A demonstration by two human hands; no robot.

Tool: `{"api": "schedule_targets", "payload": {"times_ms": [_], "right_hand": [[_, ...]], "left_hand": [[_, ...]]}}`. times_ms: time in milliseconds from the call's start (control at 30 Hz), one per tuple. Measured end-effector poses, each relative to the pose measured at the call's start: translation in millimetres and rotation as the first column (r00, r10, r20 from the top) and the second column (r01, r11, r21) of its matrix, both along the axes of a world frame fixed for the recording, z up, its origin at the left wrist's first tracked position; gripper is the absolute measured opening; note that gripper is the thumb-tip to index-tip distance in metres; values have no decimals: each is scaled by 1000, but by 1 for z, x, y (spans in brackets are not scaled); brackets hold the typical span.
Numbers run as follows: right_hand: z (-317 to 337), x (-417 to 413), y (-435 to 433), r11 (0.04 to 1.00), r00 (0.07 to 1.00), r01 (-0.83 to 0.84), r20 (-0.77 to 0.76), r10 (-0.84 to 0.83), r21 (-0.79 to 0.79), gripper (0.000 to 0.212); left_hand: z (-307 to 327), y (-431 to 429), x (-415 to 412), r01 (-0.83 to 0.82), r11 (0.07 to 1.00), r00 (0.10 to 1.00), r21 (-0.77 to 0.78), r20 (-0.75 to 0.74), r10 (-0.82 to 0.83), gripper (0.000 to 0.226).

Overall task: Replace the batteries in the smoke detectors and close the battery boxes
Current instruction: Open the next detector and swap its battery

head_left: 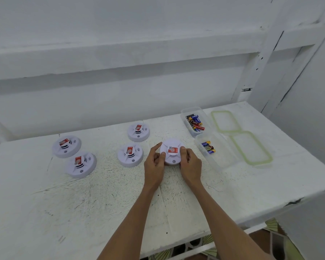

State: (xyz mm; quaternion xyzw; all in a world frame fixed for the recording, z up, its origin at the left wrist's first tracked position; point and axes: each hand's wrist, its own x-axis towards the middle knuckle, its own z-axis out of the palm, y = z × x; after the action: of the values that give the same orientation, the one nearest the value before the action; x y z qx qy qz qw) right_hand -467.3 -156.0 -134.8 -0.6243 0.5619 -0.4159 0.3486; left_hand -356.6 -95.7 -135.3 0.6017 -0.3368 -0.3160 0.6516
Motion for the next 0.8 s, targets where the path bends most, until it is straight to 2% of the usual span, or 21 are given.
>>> {"api": "schedule_targets", "payload": {"times_ms": [800], "right_hand": [[2, 1, 2, 1000, 999, 20, -28, -21, -24, 39]], "left_hand": [[-1, -1, 2, 5, 1000, 1000, 7, -1, -5, 37]]}}
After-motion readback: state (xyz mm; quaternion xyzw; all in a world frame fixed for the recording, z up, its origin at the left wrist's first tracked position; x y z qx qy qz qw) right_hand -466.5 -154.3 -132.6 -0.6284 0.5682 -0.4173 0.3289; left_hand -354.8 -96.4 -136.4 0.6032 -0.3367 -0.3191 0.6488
